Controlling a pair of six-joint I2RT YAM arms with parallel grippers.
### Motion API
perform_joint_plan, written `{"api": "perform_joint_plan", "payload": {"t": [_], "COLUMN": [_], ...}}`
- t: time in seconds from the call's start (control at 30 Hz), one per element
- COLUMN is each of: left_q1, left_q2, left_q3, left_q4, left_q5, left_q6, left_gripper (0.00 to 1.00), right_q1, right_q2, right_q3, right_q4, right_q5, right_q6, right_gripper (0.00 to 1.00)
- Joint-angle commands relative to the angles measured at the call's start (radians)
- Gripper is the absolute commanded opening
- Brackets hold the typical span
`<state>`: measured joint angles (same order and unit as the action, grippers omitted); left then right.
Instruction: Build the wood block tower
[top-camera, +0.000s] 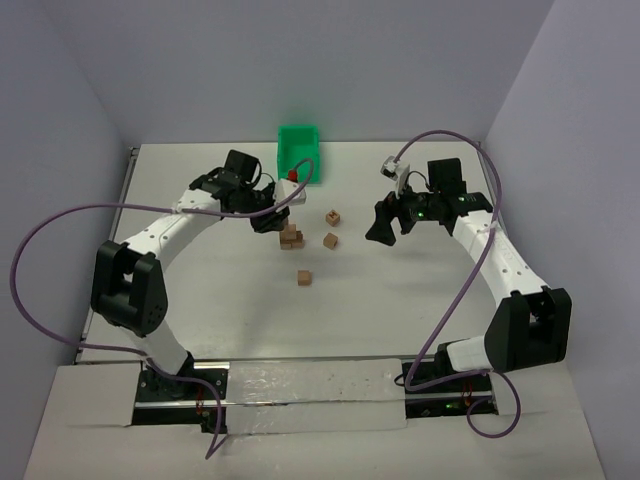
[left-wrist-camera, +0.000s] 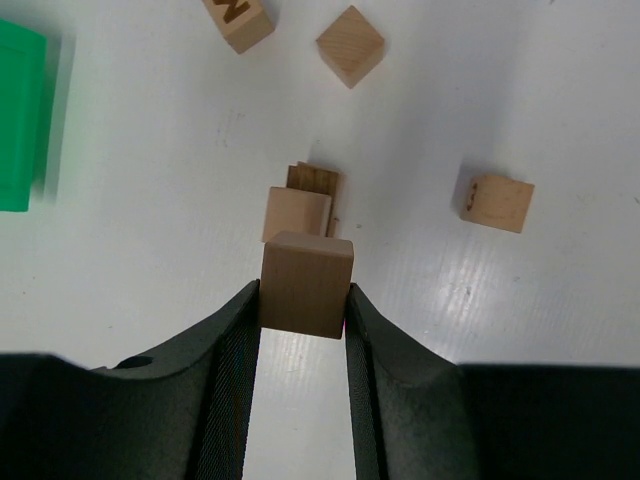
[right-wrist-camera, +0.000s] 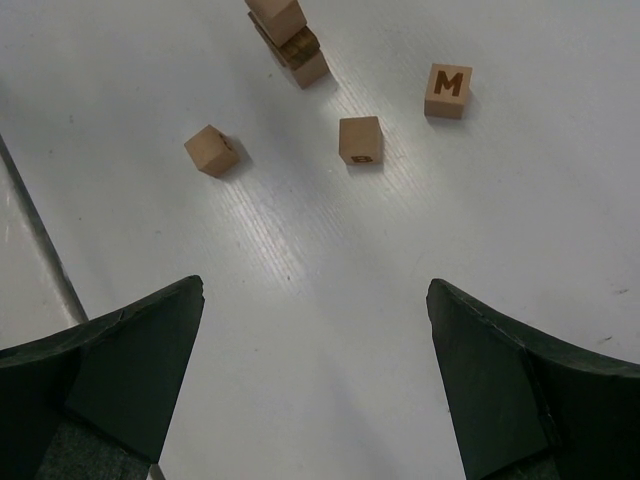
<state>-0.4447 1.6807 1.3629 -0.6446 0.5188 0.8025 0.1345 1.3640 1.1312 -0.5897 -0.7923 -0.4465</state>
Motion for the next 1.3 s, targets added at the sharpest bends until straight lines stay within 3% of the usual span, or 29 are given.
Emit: {"api": "perform_joint_plan", "payload": {"t": [0.0, 0.6, 1.27], "left_q1": [0.006, 0.006, -0.004], "left_q2": [0.054, 0.190, 0.237], "left_q3": [0.105, 0.215, 0.263], "left_q4": [-0.031, -0.153, -0.158], "left_q5": [-0.003, 0.048, 0.062], "left_q6": [0.007, 0.078, 0.089], "left_gripper": [0.13, 0.21, 0.30], "right_q1": [-0.005, -0.004, -0.006], "right_q2": [0.007, 0.024, 0.043], "right_q3": [-0.016, -0.002, 0.003], "right_q4": [0.035, 0.028, 0.025], "right_q5": [0.007, -0.001, -0.008], "right_q6": [-0.008, -0.011, -0.015], "right_gripper": [1.00, 1.00, 1.00]}}
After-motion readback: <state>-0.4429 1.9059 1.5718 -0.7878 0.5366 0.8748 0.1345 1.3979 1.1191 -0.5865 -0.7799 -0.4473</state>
